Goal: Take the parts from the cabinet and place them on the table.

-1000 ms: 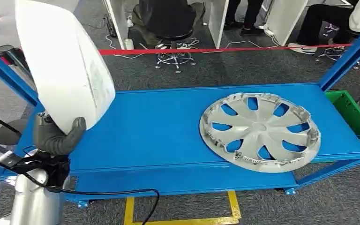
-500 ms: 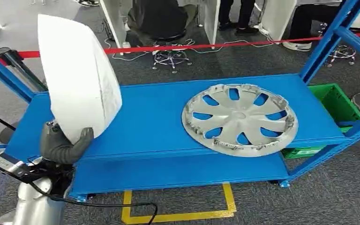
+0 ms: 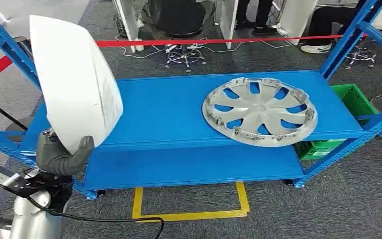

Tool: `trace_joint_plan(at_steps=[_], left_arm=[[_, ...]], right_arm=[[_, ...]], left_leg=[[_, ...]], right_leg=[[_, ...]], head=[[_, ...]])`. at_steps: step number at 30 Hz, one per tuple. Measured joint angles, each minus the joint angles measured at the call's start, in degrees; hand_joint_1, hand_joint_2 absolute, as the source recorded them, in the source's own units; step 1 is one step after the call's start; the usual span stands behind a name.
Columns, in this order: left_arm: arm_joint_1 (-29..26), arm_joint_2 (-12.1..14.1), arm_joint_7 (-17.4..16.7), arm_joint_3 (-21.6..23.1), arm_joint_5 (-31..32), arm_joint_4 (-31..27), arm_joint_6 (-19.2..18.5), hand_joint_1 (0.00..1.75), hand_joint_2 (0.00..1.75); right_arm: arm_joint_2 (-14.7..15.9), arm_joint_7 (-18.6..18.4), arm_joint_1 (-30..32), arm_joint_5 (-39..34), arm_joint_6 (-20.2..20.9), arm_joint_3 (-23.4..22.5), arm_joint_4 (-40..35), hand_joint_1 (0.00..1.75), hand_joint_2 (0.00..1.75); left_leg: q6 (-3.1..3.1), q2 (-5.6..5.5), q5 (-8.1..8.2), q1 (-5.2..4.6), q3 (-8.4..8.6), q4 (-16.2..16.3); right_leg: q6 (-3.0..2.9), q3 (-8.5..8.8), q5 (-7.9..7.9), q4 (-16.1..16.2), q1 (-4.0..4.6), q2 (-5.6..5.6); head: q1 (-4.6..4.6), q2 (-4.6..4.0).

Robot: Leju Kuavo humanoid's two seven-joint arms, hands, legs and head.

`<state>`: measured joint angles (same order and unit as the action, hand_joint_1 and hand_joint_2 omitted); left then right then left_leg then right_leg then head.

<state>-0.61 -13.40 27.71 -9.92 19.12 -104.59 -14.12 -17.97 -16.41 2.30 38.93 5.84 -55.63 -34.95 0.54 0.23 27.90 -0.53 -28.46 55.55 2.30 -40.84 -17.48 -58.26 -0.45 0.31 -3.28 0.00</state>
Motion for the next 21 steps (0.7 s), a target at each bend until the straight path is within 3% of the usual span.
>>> trace_joint_plan(at_steps=[1, 2, 3, 4, 5, 6, 8, 9, 10, 11, 14, 15, 17, 18, 19, 20, 21], left_arm=[[0.0, 0.0, 0.0, 0.0, 0.0, 0.0, 0.0, 1.75, 1.75], [-0.1, 0.0, 0.0, 0.0, 0.0, 0.0, -0.1, 1.75, 1.75], [-0.1, 0.0, 0.0, 0.0, 0.0, 0.0, -0.1, 1.75, 1.75], [-0.2, 0.0, 0.0, 0.0, 0.0, 0.0, -0.1, 1.75, 1.75], [-0.2, 0.0, 0.0, 0.0, 0.0, 0.0, -0.1, 1.75, 1.75], [-0.3, 0.0, 0.0, 0.0, 0.0, 0.0, -0.1, 1.75, 1.75], [-0.3, 0.0, 0.0, 0.0, 0.0, 0.0, -0.1, 1.75, 1.75], [-0.3, 0.0, 0.0, 0.0, 0.0, 0.0, -0.1, 1.75, 1.75], [-0.4, 0.0, 0.0, -0.1, -0.1, -0.1, -0.1, 1.75, 1.75], [-0.4, 0.1, 0.0, -0.1, -0.2, -0.2, -0.1, 1.75, 1.75], [-0.5, 0.1, -0.1, -0.2, -0.4, -0.1, -0.1, 1.75, 1.75], [-0.7, 0.1, -0.1, -0.3, -0.4, -0.1, -0.1, 1.75, 1.75], [-0.9, 0.1, -0.1, -0.4, -0.4, -0.1, -0.1, 1.75, 1.75], [-0.9, 0.1, -0.1, -0.4, -0.4, -0.2, 0.0, 1.75, 1.75], [-0.9, 0.1, -0.2, -0.5, -0.4, -0.1, 0.0, 1.75, 1.75], [-1.0, 0.1, -0.3, -0.5, -0.4, -0.2, 0.0, 1.75, 1.75], [-1.0, 0.1, -0.3, -0.5, -0.4, -0.1, 0.0, 1.75, 1.75]], right_arm=[[0.0, 0.0, 0.1, 0.0, 0.0, 0.1, 0.0, 0.0, 0.0], [0.0, 0.0, 0.3, -0.1, 0.1, 0.3, 0.0, 0.0, 0.0], [0.0, 0.0, 0.4, -0.1, 0.1, 0.4, 0.0, 0.0, 0.0], [0.0, 0.0, 0.4, -0.1, 0.1, 0.5, 0.0, 0.0, 0.0], [0.1, 0.1, 0.4, -0.1, 0.2, 0.7, 0.0, 0.0, 0.0], [0.1, 0.1, 0.4, -0.2, 0.2, 0.9, 0.0, 0.0, 0.0], [0.1, 0.1, 0.4, -0.2, 0.3, 1.0, 0.0, 0.0, 0.0], [0.1, 0.2, 0.3, -0.2, 0.3, 1.1, 0.0, 0.0, 0.0], [0.1, 0.2, 0.2, -0.4, 0.5, 1.5, 0.0, 0.0, 0.0], [0.1, 0.3, 0.3, -0.7, 0.7, 1.8, 0.0, 0.0, 0.0], [0.1, 0.5, 0.7, -1.2, 1.8, 2.4, 0.0, 0.0, 0.0], [0.0, 0.5, 0.9, -1.4, 2.1, 2.6, 0.1, 0.0, 0.0], [0.0, 0.7, 1.0, -1.4, 2.4, 2.8, 0.1, 0.0, 0.0], [0.0, 0.7, 1.0, -1.4, 2.5, 2.9, 0.1, 0.0, 0.0], [0.0, 0.8, 1.1, -1.4, 2.5, 3.0, 0.1, 0.0, 0.0], [0.0, 0.8, 1.1, -1.4, 2.6, 3.0, 0.1, 0.0, 0.0], [0.0, 0.8, 1.2, -1.4, 2.6, 3.0, 0.1, 0.0, 0.0]], left_leg=[[0.24, -0.04, -0.63, -0.02, -0.47, 0.0], [0.6, -0.01, -1.4, 0.02, -1.44, 0.0], [0.64, -0.01, -2.13, 0.02, -2.27, 0.0], [0.64, 0.01, -2.87, 0.01, -3.18, 0.1], [0.58, 0.03, -3.57, 0.01, -4.12, 0.2], [0.48, 0.03, -4.33, 0.01, -5.12, 0.2], [0.17, 0.03, -5.67, 0.06, -6.88, 0.3], [-0.12, -0.05, -6.32, 0.11, -7.66, 0.5], [-0.51, -0.12, -6.78, -0.07, -8.12, 0.7], [-0.74, -0.1, -7.02, -0.16, -8.28, 1.0], [-1.64, -0.06, -8.62, 0.13, -8.21, 0.4], [-2.05, -0.14, -8.39, 0.32, -8.51, 0.6], [-2.67, -0.18, -1.66, 0.37, -9.8, 4.5], [-2.92, -0.18, 2.43, 0.44, -11.03, 9.2], [-3.04, -0.17, 5.09, 0.46, -12.03, 13.7], [-3.09, -0.18, 5.95, 0.47, -12.45, 16.6], [-3.06, -0.18, 4.99, 0.5, -11.95, 18.5]], right_leg=[[0.37, -0.63, -2.81, -1.2, 0.01, -0.04], [0.7, -1.61, -7.84, -5.5, -0.07, -0.02], [1.03, -2.42, -11.65, -10.1, -0.12, -0.03], [1.2, -2.88, -13.81, -14.3, -0.12, -0.03], [1.31, -2.8, -13.95, -17.1, -0.11, -0.03], [1.35, -1.72, -12.52, -17.7, -0.13, -0.04], [1.3, 3.4, -8.9, -13.3, -0.14, -0.04], [1.26, 7.84, -8.59, -8.2, -0.17, -0.04], [1.19, 11.4, -11.74, -2.7, -0.13, 0.0], [0.79, 13.61, -12.87, 1.0, 0.04, 0.26], [-0.73, 12.21, -12.02, 0.3, 0.53, 0.27], [-1.61, 11.57, -11.06, 0.6, 0.17, -0.12], [-2.35, 10.28, -9.69, 0.7, 0.14, -0.16], [-2.43, 9.4, -8.78, 0.6, 0.13, -0.14], [-2.42, 8.27, -7.92, 0.6, 0.13, -0.15], [-2.35, 7.39, -7.34, 0.5, 0.13, -0.16], [-2.17, 6.11, -6.42, 0.5, 0.13, -0.18]], head=[[0.35, 0.0], [0.44, 0.0], [0.57, 0.0], [0.52, 0.0], [0.68, 0.0], [0.68, 0.0], [0.7, 0.0], [0.7, 0.0], [0.72, 0.0], [0.68, 0.0], [0.87, -0.02], [0.9, -0.02], [0.28, -0.02], [0.31, -0.02], [0.31, -0.02], [0.31, -0.02], [0.28, -0.02]])
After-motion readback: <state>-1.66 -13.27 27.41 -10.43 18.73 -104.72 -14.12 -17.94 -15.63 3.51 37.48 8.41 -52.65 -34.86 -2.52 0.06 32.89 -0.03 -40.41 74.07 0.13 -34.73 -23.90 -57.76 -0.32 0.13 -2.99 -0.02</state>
